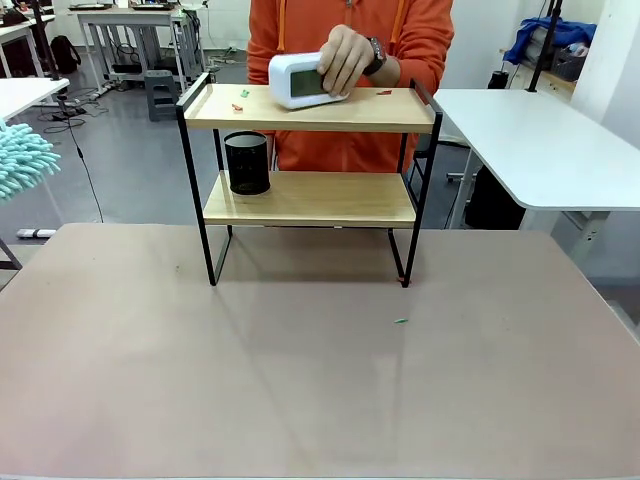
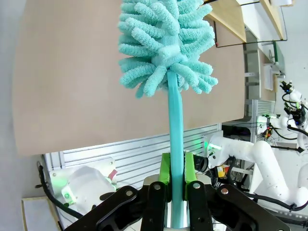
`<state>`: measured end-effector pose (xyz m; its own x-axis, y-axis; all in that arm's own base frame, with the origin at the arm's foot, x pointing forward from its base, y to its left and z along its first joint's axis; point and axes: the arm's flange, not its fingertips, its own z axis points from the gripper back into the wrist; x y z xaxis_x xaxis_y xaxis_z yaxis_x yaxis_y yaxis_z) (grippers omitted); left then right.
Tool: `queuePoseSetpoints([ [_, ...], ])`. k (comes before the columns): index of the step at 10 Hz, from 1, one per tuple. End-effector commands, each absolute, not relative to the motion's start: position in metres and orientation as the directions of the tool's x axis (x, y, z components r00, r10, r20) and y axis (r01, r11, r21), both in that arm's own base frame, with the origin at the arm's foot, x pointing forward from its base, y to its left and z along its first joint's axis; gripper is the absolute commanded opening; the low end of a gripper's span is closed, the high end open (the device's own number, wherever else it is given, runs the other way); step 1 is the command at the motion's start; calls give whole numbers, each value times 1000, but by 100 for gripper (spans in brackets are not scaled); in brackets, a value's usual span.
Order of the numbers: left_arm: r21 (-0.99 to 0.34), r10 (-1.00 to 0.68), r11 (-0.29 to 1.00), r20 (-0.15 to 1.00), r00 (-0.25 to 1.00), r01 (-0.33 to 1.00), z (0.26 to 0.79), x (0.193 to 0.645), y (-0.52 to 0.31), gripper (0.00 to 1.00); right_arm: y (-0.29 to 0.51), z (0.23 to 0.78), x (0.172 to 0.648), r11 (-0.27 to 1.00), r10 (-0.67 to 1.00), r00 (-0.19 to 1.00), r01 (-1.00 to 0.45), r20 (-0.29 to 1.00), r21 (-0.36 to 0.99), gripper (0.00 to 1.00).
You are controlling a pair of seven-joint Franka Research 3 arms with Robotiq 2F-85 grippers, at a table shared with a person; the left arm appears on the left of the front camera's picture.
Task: Clean the shelf.
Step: Clean the remaining tier of the Shelf with the Duster once objects are removed.
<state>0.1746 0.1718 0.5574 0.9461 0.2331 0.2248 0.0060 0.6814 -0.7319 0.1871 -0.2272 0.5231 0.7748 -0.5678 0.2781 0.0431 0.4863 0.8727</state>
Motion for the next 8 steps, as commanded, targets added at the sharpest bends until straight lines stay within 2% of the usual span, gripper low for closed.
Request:
queuePoseSetpoints([
  [1,-725,215,689,236,948,24,556,173,174,12,-227,526,189,483,-565,766,6,306,876,100],
  [8,-725,215,689,236,948,24,556,173,174,12,-227,526,189,483,-565,766,6,306,876,100],
])
